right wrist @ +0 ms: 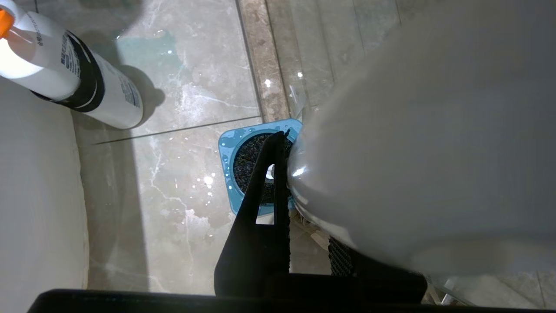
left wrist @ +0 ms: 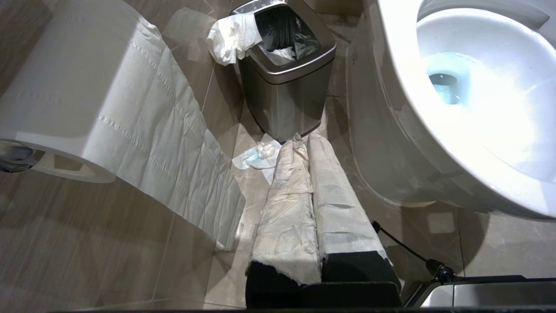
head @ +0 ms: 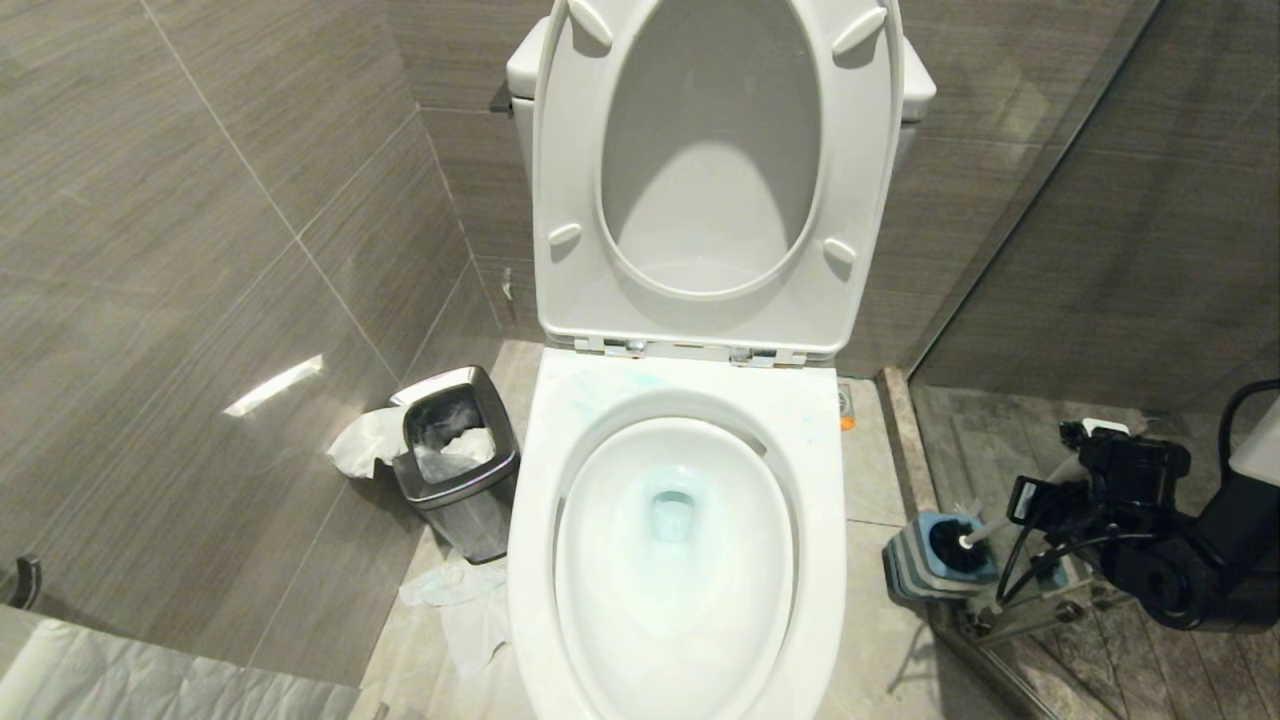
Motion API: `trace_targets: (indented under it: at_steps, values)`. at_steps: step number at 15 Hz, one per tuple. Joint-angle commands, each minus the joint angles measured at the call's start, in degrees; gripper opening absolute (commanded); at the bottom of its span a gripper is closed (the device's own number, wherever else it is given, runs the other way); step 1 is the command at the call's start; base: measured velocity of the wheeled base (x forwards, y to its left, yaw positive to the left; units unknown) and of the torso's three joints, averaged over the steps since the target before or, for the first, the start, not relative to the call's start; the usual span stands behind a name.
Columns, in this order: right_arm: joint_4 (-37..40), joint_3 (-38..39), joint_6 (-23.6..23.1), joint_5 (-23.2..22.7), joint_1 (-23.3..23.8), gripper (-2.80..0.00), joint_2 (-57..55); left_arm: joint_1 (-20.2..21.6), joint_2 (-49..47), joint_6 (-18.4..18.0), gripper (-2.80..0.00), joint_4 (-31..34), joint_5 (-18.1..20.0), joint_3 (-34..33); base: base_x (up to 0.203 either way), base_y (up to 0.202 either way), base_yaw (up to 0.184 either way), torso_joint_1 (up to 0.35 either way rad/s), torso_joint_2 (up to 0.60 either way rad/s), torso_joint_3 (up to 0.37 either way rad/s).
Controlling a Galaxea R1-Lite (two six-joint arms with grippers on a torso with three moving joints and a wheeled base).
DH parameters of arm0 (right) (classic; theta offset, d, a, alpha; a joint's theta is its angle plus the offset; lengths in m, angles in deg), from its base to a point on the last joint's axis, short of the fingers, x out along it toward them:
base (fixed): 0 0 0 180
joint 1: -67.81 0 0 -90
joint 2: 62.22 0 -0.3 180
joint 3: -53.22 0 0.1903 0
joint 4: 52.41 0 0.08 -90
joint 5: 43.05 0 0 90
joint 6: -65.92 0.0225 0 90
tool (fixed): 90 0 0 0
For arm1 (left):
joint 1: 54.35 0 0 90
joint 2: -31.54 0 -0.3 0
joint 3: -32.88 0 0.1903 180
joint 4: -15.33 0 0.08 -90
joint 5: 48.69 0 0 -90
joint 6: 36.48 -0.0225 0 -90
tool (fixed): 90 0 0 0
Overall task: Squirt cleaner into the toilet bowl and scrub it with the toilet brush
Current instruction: Put the toilet brush back
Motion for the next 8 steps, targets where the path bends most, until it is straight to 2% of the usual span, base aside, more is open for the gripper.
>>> trace_targets:
  at_steps: [1, 8]
  values:
    - [-0.4, -0.1, 0.0, 0.2, 0.3, -2.8, -0.1, 0.0, -0.1, 0.0, -2.8, 0.0, 0.0, 0.0, 0.0, 0.0, 0.0, 0.0, 0.0, 0.0]
    - [-0.5, -0.1, -0.4, 0.2, 0.7, -2.8, 0.1, 0.0, -0.1, 0.0, -2.8, 0.0, 0.0, 0.0, 0.0, 0.0, 0.0, 0.0, 0.0, 0.0]
